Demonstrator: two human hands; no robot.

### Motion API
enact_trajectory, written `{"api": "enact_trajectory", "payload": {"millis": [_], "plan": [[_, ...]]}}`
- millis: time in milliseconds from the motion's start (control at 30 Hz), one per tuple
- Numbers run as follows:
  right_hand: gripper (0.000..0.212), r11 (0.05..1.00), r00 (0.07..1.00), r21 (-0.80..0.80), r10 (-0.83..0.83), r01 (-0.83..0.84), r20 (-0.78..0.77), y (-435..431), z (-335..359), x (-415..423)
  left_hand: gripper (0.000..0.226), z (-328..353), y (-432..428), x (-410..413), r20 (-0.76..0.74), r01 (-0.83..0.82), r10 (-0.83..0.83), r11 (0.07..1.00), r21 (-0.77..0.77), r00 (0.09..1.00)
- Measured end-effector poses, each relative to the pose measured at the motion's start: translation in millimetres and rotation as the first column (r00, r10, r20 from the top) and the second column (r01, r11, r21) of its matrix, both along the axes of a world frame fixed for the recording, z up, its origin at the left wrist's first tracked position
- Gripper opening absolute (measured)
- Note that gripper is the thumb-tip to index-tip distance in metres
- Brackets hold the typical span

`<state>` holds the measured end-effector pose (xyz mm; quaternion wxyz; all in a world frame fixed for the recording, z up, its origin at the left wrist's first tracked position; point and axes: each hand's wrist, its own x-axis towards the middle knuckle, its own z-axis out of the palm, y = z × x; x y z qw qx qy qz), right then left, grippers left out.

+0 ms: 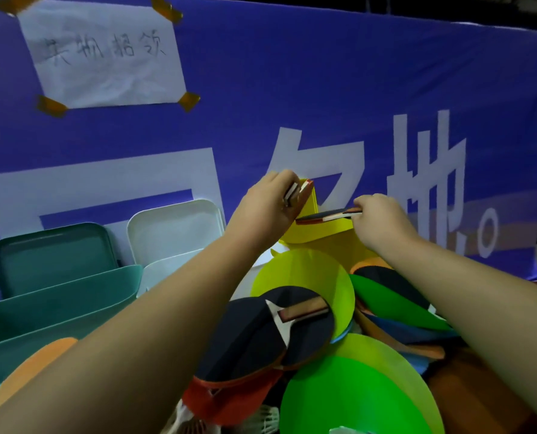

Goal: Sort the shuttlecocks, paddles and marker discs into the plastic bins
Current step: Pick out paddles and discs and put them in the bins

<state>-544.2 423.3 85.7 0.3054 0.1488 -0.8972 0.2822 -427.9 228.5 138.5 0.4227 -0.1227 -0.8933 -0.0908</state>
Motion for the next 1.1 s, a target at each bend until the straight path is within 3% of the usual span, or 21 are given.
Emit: {"api": "enact_trajectory", "payload": {"millis": [133,300,533,600,800,900,1033,1100], "plan": [[0.019,0.998,0.999,0.053,-0.02,0.022,-0.042,-11.2,-2.2,-28.6,0.014,-1.3,2.8,-40.3,0.053,-0.041,0.038,0.998,0.053,0.998],[0.021,0.994,0.999,0.106,-0.011,0.015,-0.046,-20.0,0.0,-56.3,0.024,-6.7,1.4,-84.0,0.152,-0.122,0.118,0.992,0.015,0.981],[0.006,0.966,0.999,0.257,-0.025,0.031,-0.027,-25.2,-16.0,-93.6,0.02,-25.3,13.7,-141.0,0.238,-0.103,0.106,0.994,-0.025,0.965],[0.012,0.949,0.997,0.308,-0.072,0.074,-0.018,-23.5,-19.6,-106.6,0.02,-35.3,21.0,-151.1,0.256,-0.106,0.109,0.994,-0.026,0.961],[0.016,0.962,0.992,0.245,-0.123,0.12,-0.001,-21.0,-20.9,-135.6,0.06,-54.3,31.7,-183.7,0.401,-0.186,0.2,0.98,-0.074,0.894],[0.014,0.97,0.993,0.215,-0.118,0.113,0.009,-22.3,-24.2,-141.8,0.072,-50.8,33.7,-191.2,0.526,-0.294,0.371,0.928,-0.228,0.765],[0.017,0.976,0.995,0.195,-0.098,0.097,0.0,-20.7,-30.6,-145.7,0.042,-44.6,26.9,-191.2,0.618,-0.345,0.561,0.827,-0.443,0.551],[0.019,0.977,0.995,0.19,-0.098,0.098,-0.009,-19.6,-29.6,-145.6,0.036,-42.8,18.2,-190.7,0.637,-0.357,0.569,0.822,-0.443,0.52]]}}
